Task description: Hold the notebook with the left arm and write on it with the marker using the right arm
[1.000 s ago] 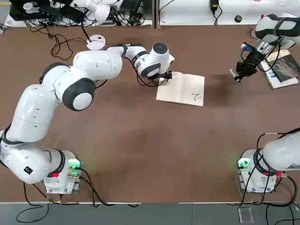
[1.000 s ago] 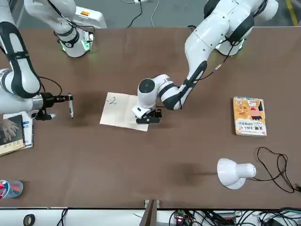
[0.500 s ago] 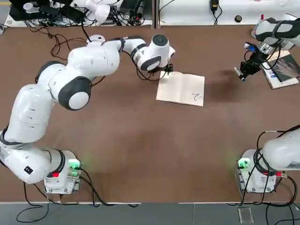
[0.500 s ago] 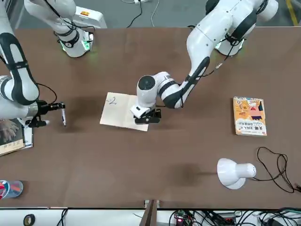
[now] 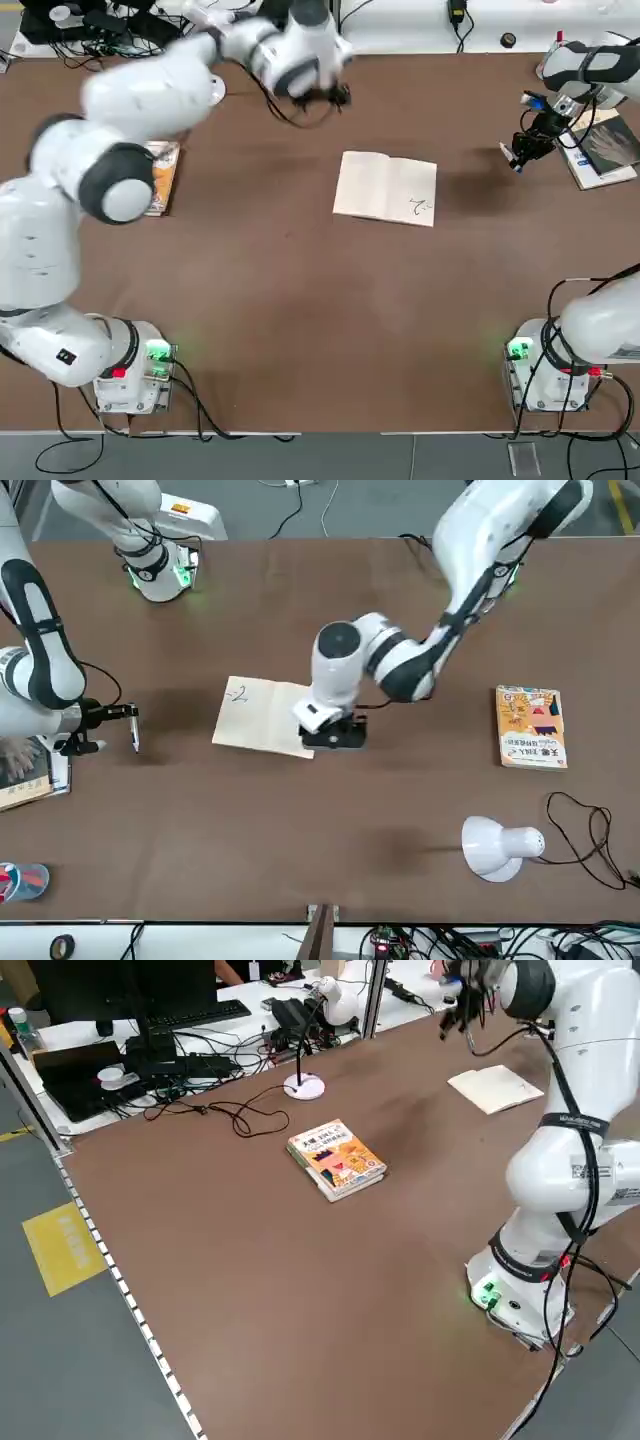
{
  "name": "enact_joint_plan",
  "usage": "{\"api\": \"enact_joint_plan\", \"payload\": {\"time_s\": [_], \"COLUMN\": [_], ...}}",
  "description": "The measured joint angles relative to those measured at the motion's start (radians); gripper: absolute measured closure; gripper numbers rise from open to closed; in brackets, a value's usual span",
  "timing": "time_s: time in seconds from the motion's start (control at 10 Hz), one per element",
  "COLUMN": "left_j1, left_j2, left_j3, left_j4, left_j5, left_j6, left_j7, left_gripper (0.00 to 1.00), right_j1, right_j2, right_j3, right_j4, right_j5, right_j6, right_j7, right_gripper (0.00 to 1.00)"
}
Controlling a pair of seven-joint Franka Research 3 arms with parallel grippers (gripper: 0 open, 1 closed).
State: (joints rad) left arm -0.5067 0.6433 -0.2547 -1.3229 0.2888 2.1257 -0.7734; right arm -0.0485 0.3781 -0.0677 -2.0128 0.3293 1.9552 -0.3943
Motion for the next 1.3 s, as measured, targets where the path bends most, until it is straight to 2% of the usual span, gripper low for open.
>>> {"api": "enact_joint_plan", "payload": {"time_s": [0.2, 0.3, 0.5, 0.6, 0.9, 1.3], "left_j1": [0.071, 0.105, 0.161, 0.18, 0.222, 0.294], "left_j2": [-0.079, -0.107, -0.14, -0.148, -0.165, -0.189], "left_j3": [-0.001, -0.001, -0.002, -0.003, -0.004, -0.003], "left_j4": [-0.001, -0.003, -0.009, -0.011, -0.012, -0.013], "left_j5": [-0.046, -0.062, -0.074, -0.075, -0.079, -0.164], "left_j6": [-0.053, -0.078, -0.122, -0.137, -0.159, -0.193], "left_j7": [0.112, 0.164, 0.236, 0.26, 0.309, 0.411], "left_gripper": [0.0, 0.0, 0.0, 0.0, 0.0, 0.0], "right_j1": [-0.01, -0.016, -0.024, -0.026, -0.026, -0.021], "right_j2": [0.0, 0.0, 0.0, 0.0, 0.0, 0.0], "right_j3": [-0.002, -0.004, -0.006, -0.006, -0.006, -0.005], "right_j4": [0.001, 0.001, 0.001, 0.001, 0.002, 0.013], "right_j5": [0.0, 0.0, 0.0, 0.0, 0.0, 0.0], "right_j6": [0.002, 0.005, 0.008, 0.009, 0.009, 0.01], "right_j7": [-0.061, -0.081, -0.102, -0.106, -0.108, -0.114], "right_gripper": [0.62, 0.48, 0.29, 0.22, 0.22, 0.22]}}
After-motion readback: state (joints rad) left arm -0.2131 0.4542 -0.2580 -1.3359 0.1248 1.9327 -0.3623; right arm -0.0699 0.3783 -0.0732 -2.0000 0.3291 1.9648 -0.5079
